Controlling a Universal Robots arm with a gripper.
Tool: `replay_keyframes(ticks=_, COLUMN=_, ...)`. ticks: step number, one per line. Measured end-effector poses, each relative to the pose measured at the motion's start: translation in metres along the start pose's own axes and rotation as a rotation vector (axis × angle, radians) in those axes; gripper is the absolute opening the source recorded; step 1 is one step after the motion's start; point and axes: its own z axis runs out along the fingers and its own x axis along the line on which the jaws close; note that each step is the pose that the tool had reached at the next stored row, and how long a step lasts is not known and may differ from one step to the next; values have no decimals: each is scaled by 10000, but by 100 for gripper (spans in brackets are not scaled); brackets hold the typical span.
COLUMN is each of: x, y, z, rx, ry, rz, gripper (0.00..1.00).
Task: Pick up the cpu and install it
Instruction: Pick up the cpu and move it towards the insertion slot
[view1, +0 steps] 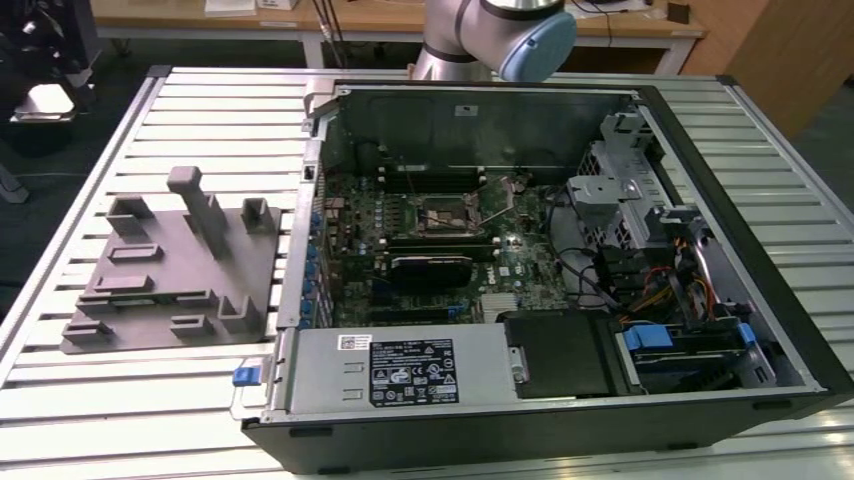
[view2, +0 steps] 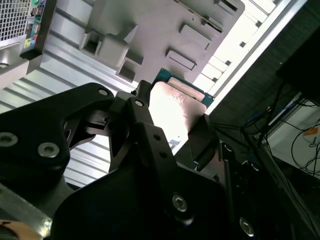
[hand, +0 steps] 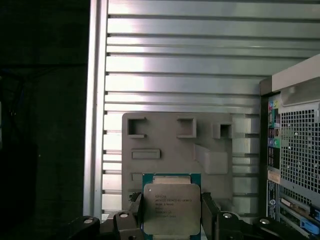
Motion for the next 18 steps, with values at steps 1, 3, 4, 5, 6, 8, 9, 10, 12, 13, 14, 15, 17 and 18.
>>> replay_keyframes(ticks=1, x=-23, y=0, z=0, rx=0, ry=0, rz=0, gripper=54)
replay_keyframes(ticks=3, x=-69, y=0, z=-1, rx=0, ry=0, rz=0, gripper=54)
replay_keyframes(ticks=4, x=-91, y=0, z=-1, rx=0, ry=0, rz=0, gripper=54)
replay_keyframes(ticks=5, x=-114, y=0, z=-1, rx=0, ry=0, rz=0, gripper=54)
replay_keyframes(ticks=6, x=-138, y=0, z=-1, rx=0, ry=0, rz=0, gripper=54)
replay_keyframes(ticks=8, x=-185, y=0, z=-1, rx=0, ry=-1, rz=0, gripper=54)
replay_keyframes(ticks=9, x=-210, y=0, z=-1, rx=-1, ry=0, rz=0, gripper=54)
replay_keyframes(ticks=10, x=-233, y=0, z=-1, rx=0, ry=1, rz=-1, gripper=54)
replay_keyframes(ticks=12, x=-283, y=0, z=-1, rx=0, ry=0, rz=0, gripper=54)
replay_keyframes(ticks=13, x=-307, y=0, z=-2, rx=0, ry=0, rz=0, gripper=54)
replay_keyframes(ticks=14, x=-331, y=0, z=-2, rx=0, ry=0, rz=0, gripper=54)
replay_keyframes(ticks=15, x=-356, y=0, z=-2, rx=0, ry=0, rz=0, gripper=54)
replay_keyframes(ticks=17, x=-405, y=0, z=-2, rx=0, ry=0, rz=0, gripper=54)
replay_keyframes(ticks=18, x=-429, y=0, z=-2, rx=0, ry=0, rz=0, gripper=54)
